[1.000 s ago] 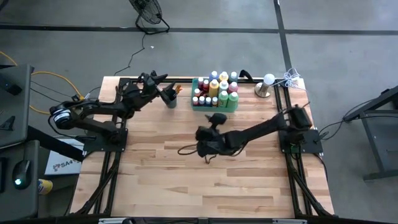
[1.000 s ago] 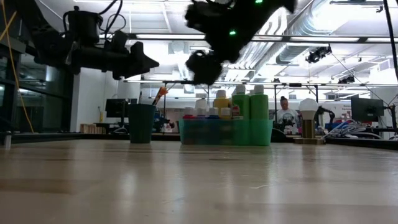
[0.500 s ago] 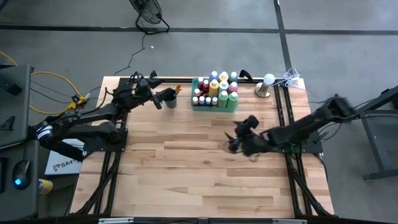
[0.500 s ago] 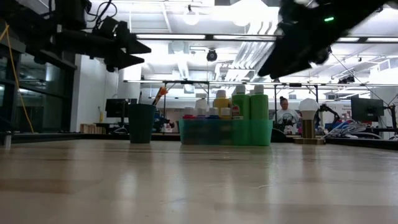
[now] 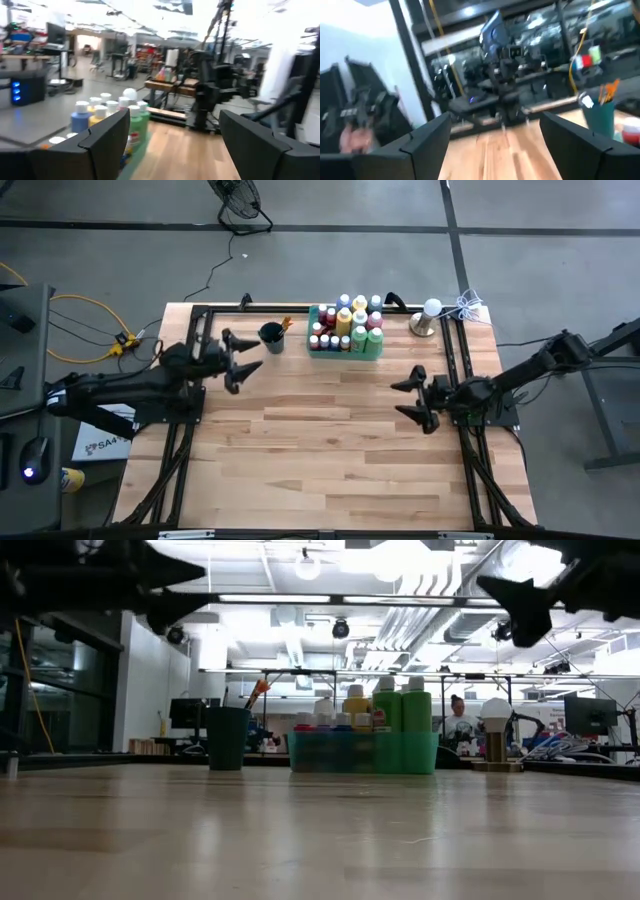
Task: Pick & Place Paint Supplies
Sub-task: Return to Home Position
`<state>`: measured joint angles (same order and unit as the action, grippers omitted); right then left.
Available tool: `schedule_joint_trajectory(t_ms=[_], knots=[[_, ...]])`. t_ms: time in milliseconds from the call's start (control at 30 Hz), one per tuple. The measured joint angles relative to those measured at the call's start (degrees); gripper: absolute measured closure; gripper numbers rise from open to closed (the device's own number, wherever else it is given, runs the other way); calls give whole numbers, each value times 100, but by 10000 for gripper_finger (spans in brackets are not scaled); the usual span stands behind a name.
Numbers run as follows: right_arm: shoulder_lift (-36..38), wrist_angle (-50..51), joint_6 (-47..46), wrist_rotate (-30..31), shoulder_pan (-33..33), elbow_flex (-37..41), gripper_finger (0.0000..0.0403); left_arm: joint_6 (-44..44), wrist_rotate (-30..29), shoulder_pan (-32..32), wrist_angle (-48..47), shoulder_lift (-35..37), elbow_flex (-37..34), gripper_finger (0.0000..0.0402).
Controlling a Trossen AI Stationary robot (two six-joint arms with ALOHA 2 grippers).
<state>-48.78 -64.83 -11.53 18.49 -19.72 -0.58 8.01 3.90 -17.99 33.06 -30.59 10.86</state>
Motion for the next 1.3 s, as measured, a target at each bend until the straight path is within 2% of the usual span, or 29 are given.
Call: schedule_joint_trajectory(t_ms=[100,267,533,833,1000,1200,1300], knots=[[442,366,-65,-259,33,11,104,19,-146,256,-58,560,-350,101],[1110,1256,-117,-255,23,11,104,22,-459,465,-258,1570,-808,101],[2892,3374,-347,70,22,13,104,27,-496,454,-1805,2992,-891,101],[4855,5257,-323,234,23,16,104,126,-511,454,-2320,2944,-983,101],[4839,5477,-384,344,24,17,104,-258,-663,454,-2597,2999,-1002,101],[4728,5890,-638,1001,24,20,104,-556,-845,454,-3140,2996,-1009,101],[4714,5965,-817,984,24,22,104,-732,-843,454,-3177,2953,-1012,101]])
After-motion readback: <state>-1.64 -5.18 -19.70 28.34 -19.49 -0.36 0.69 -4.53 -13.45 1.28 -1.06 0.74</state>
